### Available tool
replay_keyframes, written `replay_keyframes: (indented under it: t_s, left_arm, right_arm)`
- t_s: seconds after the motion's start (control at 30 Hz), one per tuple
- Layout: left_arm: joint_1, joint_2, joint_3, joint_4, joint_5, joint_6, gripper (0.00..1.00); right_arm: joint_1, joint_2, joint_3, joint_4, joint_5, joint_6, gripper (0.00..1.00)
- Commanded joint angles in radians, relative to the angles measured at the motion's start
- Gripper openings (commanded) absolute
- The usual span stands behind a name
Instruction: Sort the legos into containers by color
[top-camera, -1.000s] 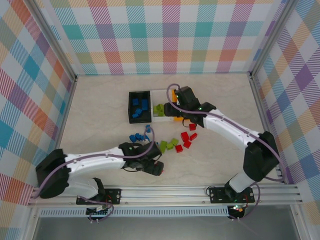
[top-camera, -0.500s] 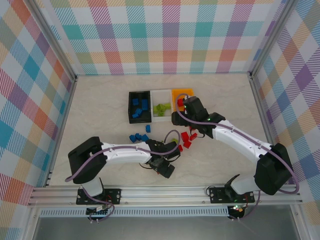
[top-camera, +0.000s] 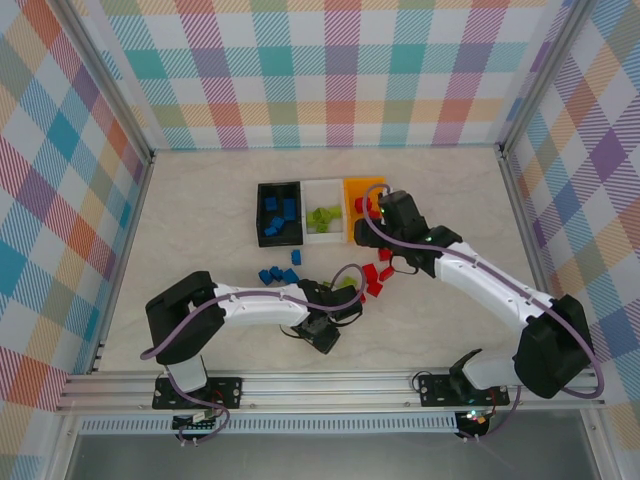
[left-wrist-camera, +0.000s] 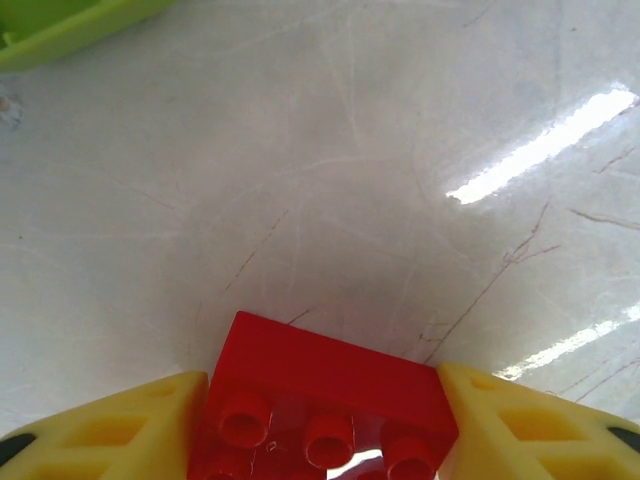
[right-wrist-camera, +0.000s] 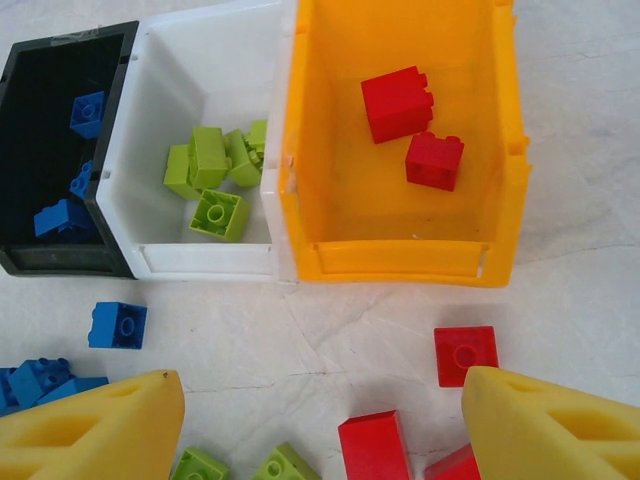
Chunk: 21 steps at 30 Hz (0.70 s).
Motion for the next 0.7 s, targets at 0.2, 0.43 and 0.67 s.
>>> replay_keyframes:
  t_s: [0.2, 0.43, 0.67]
  left_arm:
    - [0.055, -0.124, 0.093, 0.004, -0.135, -0.046, 0.5]
    - [0.214, -0.045, 0.32, 0.149, -0.199, -0.045, 0.47]
    - [0.304, 0.179, 0.595, 0.254, -0.194, -0.045, 0.47]
  right_arm:
    - [-0.063, -0.099, -0.061, -0.02, 0.076, 0.05, 0.74]
    - [-0.098, -0.19, -0.112, -0.037, 0.102, 0.08, 0.74]
    - [-0.103, -0.252, -0.154, -0.059, 0.099, 0.088, 0.74]
